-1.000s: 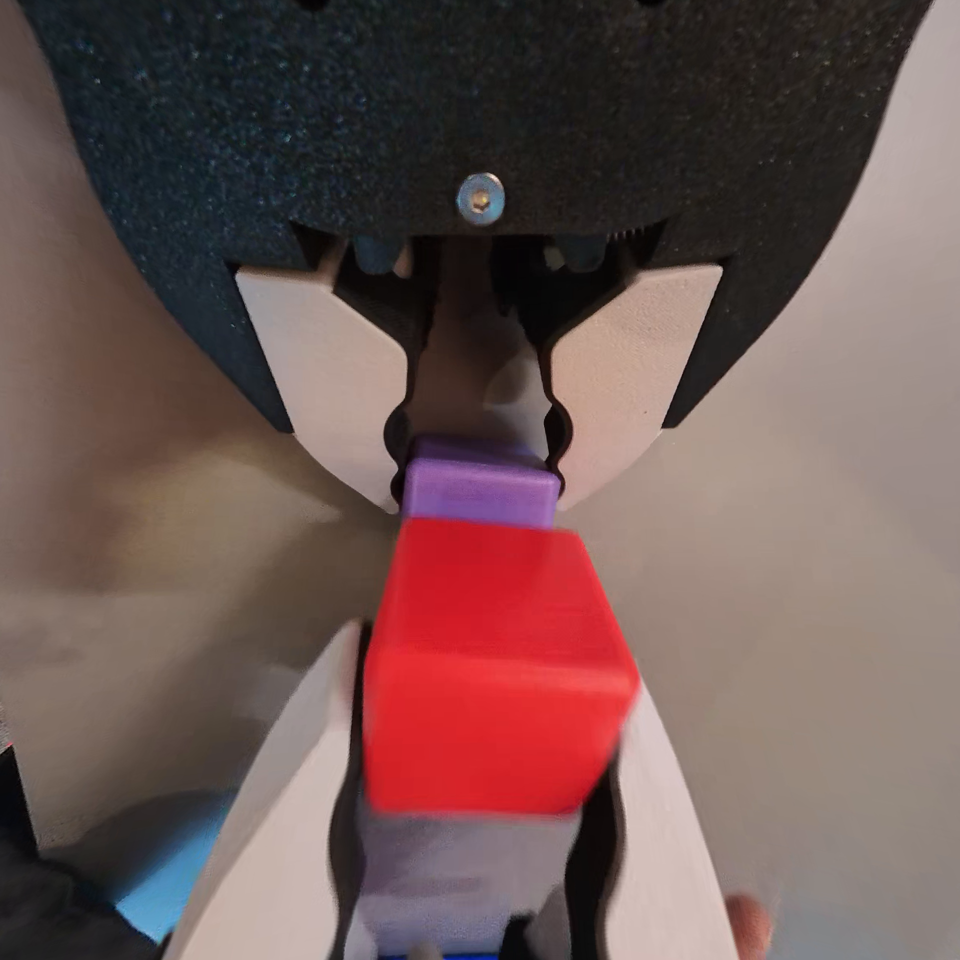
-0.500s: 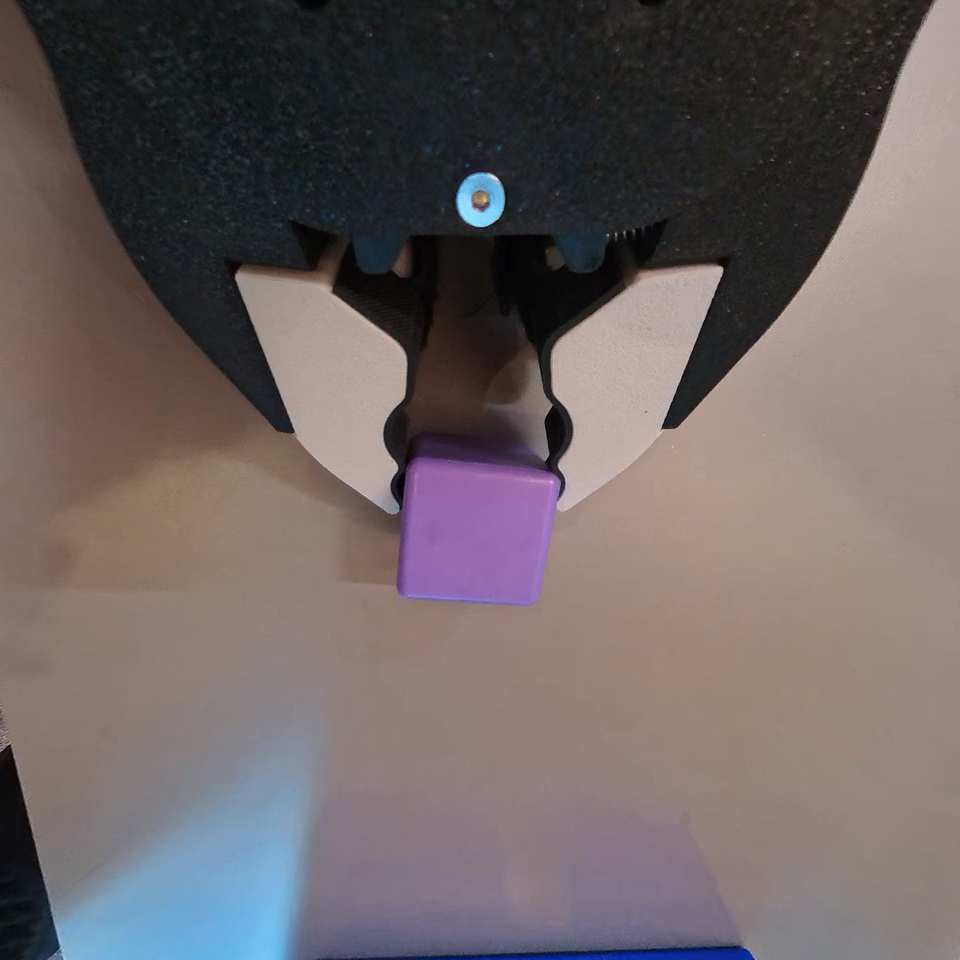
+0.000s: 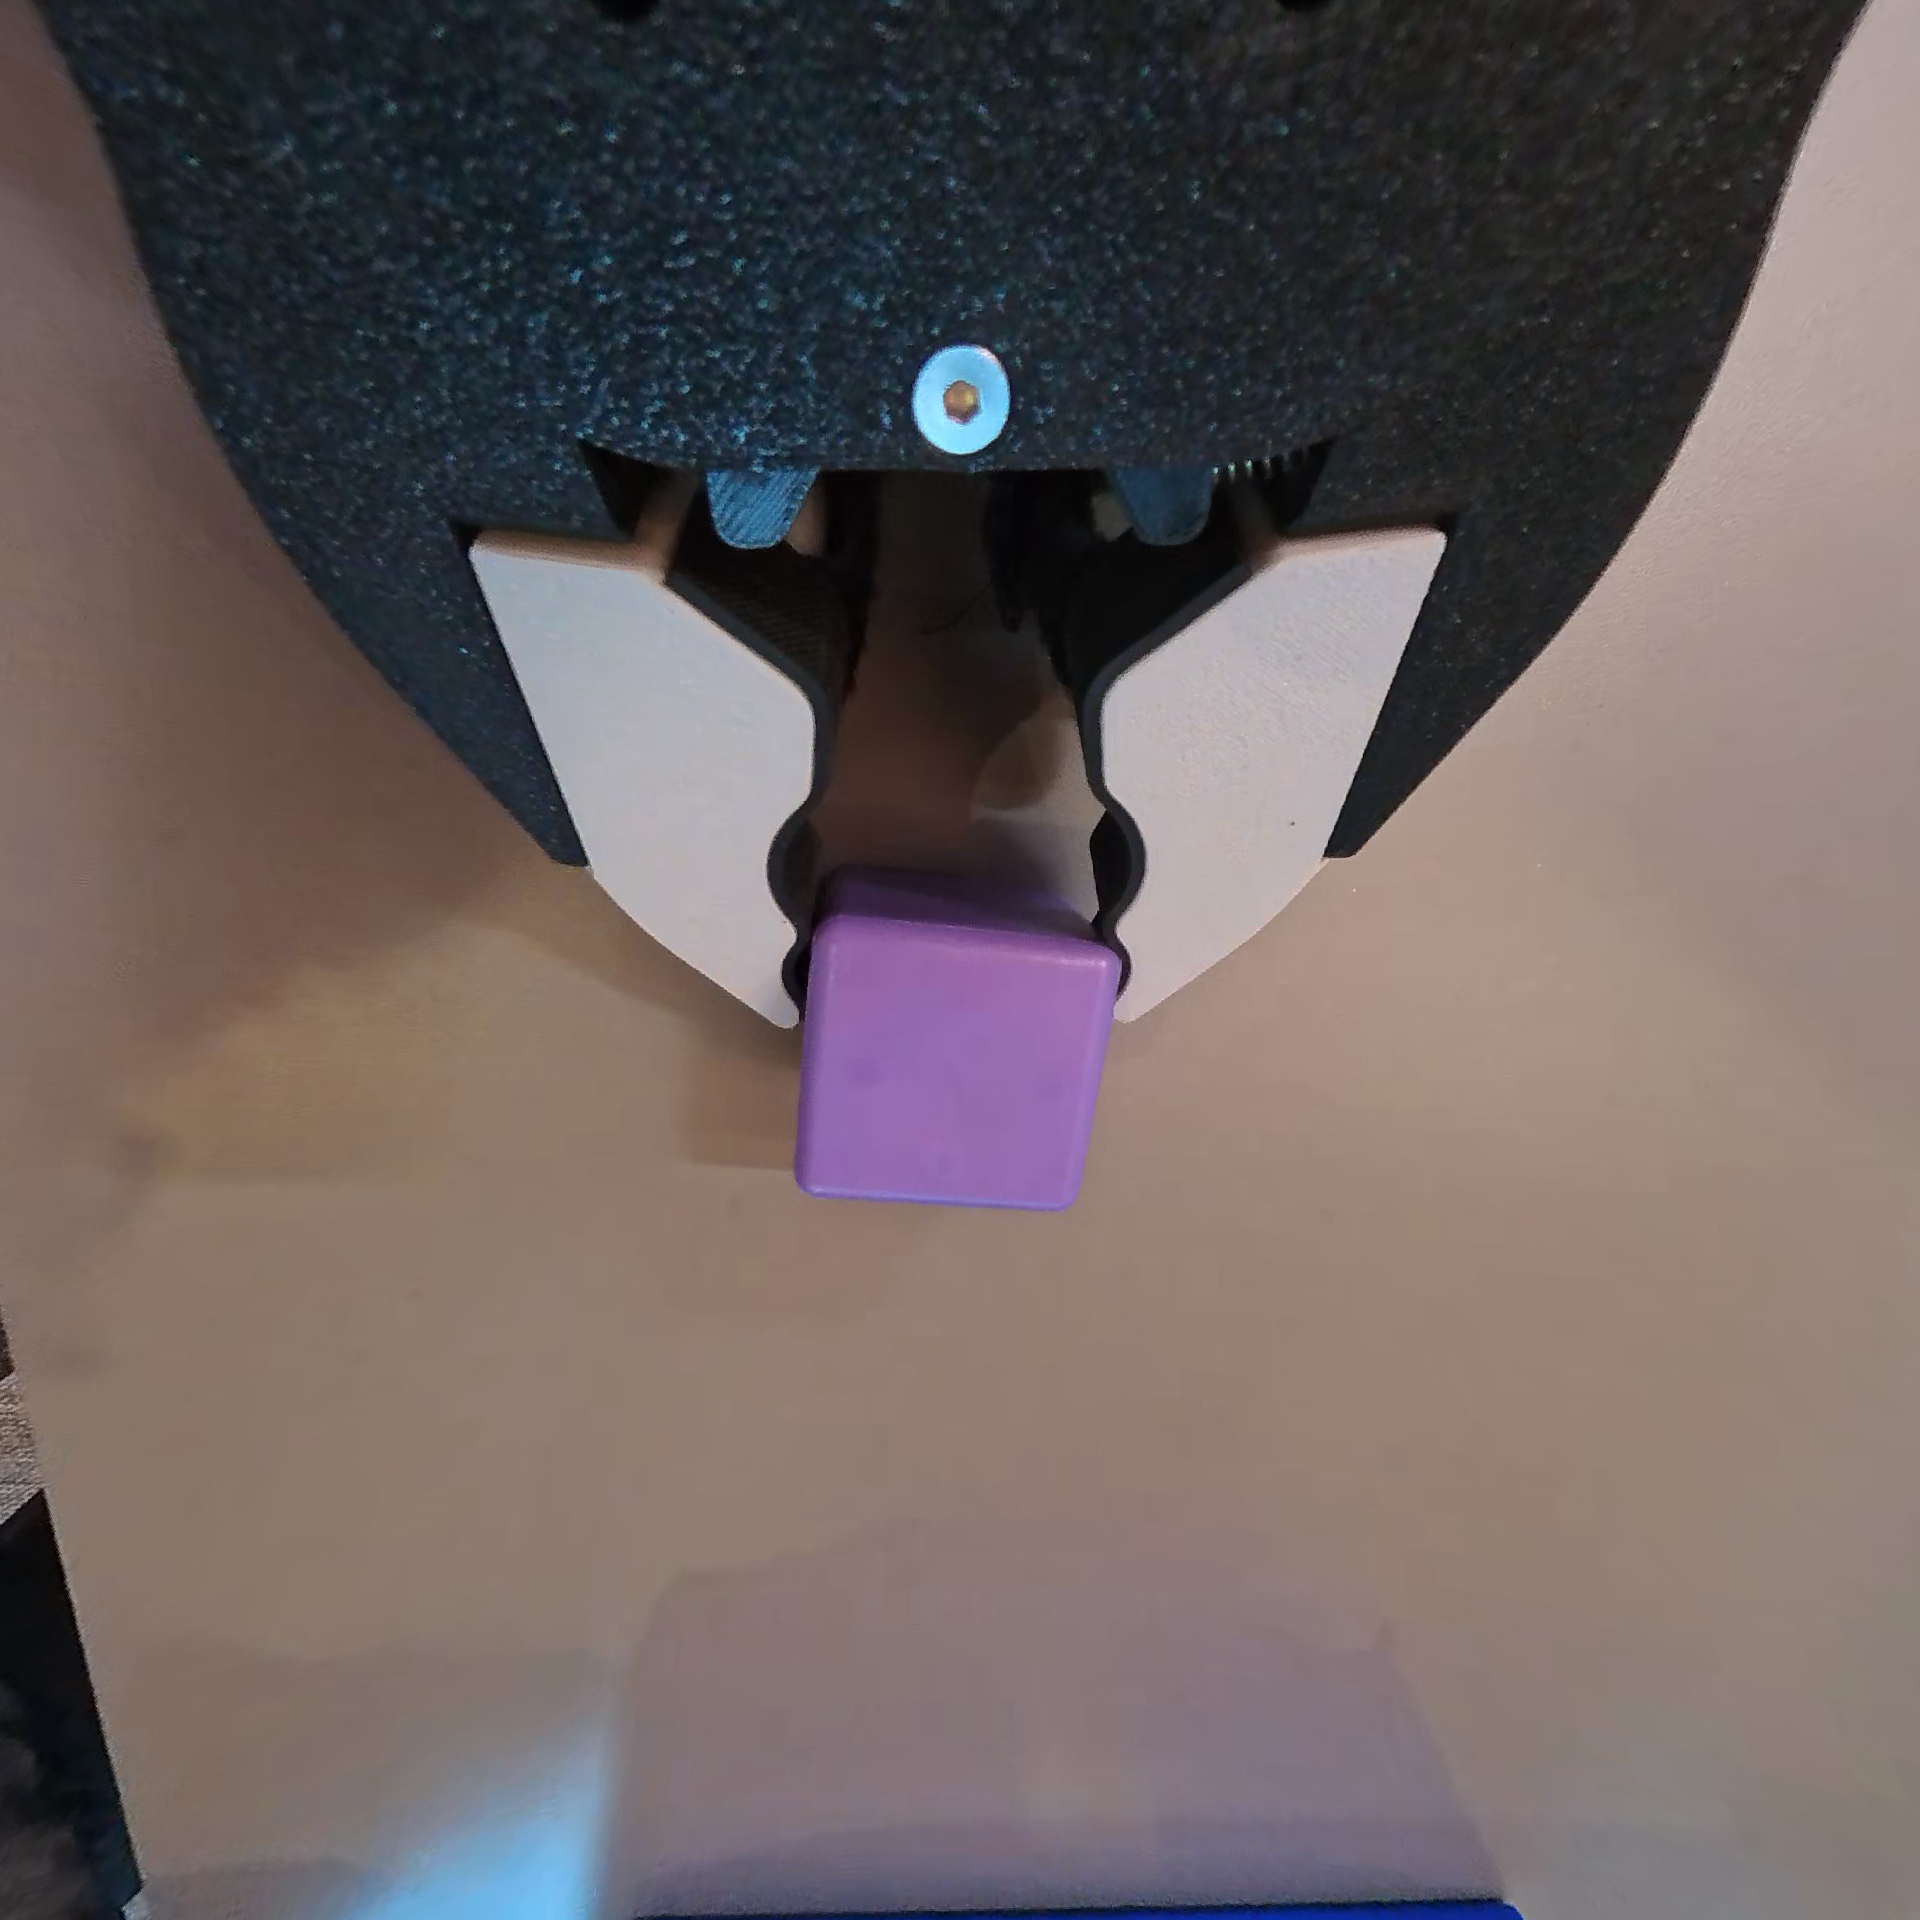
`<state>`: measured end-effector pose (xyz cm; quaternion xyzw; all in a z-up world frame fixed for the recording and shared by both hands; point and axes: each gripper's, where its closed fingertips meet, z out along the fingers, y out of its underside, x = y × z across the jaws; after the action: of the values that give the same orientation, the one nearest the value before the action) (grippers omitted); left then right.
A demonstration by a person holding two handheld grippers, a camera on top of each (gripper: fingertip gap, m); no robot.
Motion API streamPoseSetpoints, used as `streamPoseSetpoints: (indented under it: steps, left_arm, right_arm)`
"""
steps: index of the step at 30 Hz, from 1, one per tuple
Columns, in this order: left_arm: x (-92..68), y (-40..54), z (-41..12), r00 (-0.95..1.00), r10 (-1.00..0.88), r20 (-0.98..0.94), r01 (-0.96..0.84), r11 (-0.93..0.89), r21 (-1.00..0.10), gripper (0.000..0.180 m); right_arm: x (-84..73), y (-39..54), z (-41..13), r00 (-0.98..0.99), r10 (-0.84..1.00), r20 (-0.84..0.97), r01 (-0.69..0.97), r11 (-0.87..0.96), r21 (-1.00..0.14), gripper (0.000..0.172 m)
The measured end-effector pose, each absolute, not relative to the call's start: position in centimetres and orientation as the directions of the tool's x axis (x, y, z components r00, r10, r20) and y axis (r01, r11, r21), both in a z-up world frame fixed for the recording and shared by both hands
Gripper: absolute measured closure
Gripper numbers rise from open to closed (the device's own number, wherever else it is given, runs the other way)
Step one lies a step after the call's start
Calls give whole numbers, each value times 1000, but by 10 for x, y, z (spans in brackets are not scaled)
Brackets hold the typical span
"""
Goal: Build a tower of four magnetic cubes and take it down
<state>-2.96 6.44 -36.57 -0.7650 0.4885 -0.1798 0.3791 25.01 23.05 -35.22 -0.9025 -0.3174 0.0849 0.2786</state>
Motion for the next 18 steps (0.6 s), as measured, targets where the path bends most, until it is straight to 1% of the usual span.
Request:
streamPoseSetpoints:
  steps: [2, 3, 4, 7, 9, 10, 12, 13, 14, 15, 17, 18]
  left_arm:
    - [-30, 64, -365, 458, -884, -97, -611, -234, -756, 131]
    - [-30, 65, -366, 458, -884, -97, -611, -234, -756, 131]
    - [-31, 65, -366, 459, -883, -96, -611, -235, -756, 131]
    - [-31, 66, -366, 461, -882, -95, -608, -236, -758, 131]
    - [-31, 67, -366, 461, -882, -93, -606, -237, -759, 130]
    - [-30, 68, -366, 461, -882, -93, -606, -236, -760, 130]
    - [-30, 67, -365, 463, -881, -96, -605, -235, -761, 130]
    - [-29, 67, -365, 465, -879, -102, -604, -231, -762, 121]
    - [-29, 67, -363, 465, -879, -107, -603, -226, -765, 105]
    - [-29, 66, -360, 469, -876, -113, -593, -218, -775, 89]
    - [-26, 63, -347, 473, -875, -106, -541, -194, -818, 58]
    - [-22, 61, -337, 466, -880, -92, -495, -173, -851, 49]
  right_arm:
    - [250, 232, -350, 781, 624, 22, 520, -631, -576, 121]
    - [248, 234, -344, 781, 624, 21, 507, -615, -604, 108]
    - [247, 237, -336, 785, 620, 23, 487, -593, -641, 98]
    - [247, 247, -292, 819, 572, 54, 386, -478, -789, 83]
    - [233, 245, -241, 815, 577, 62, 279, -297, -913, 75]
    - [219, 236, -212, 785, 616, 63, 218, -179, -959, 69]
    - [181, 201, -161, 664, 742, 89, 88, 41, -995, 68]
    - [159, 178, -145, 571, 811, 126, 42, 124, -991, 70]
    - [138, 153, -138, 459, 872, 171, 25, 180, -983, 76]
    - [117, 130, -139, 343, 916, 211, 39, 210, -977, 77]
    - [81, 97, -159, 156, 953, 259, 142, 238, -961, 72]
    - [65, 86, -174, 83, 957, 278, 207, 256, -944, 67]
